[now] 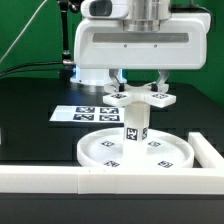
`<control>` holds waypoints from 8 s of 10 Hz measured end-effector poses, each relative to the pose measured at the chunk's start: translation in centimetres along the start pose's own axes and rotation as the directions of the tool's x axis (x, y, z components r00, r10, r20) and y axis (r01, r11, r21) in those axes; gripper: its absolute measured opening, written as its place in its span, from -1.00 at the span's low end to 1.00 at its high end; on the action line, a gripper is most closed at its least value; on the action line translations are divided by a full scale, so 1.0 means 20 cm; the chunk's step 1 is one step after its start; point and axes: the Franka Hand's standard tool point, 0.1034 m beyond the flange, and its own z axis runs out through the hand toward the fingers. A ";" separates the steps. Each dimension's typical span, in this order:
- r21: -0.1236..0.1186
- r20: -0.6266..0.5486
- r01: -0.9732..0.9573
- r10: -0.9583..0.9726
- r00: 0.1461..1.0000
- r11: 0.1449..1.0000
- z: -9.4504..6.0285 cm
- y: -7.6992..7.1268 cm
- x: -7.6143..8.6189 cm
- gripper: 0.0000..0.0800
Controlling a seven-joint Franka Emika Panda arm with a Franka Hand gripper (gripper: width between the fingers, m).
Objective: Assemble round table
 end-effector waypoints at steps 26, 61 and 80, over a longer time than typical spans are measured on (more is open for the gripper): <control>0.059 0.081 -0.998 0.997 0.009 0.004 0.01 -0.03 0.01 0.10; 0.076 -0.043 0.231 -0.228 0.973 0.970 -0.15 -0.06 0.09 0.62; -0.012 0.033 0.930 -0.929 0.368 0.367 0.00 -0.02 0.01 0.62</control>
Offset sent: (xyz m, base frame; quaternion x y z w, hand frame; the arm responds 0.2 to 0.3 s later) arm 0.0000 0.0000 0.0000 0.0000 0.0000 0.0000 1.0000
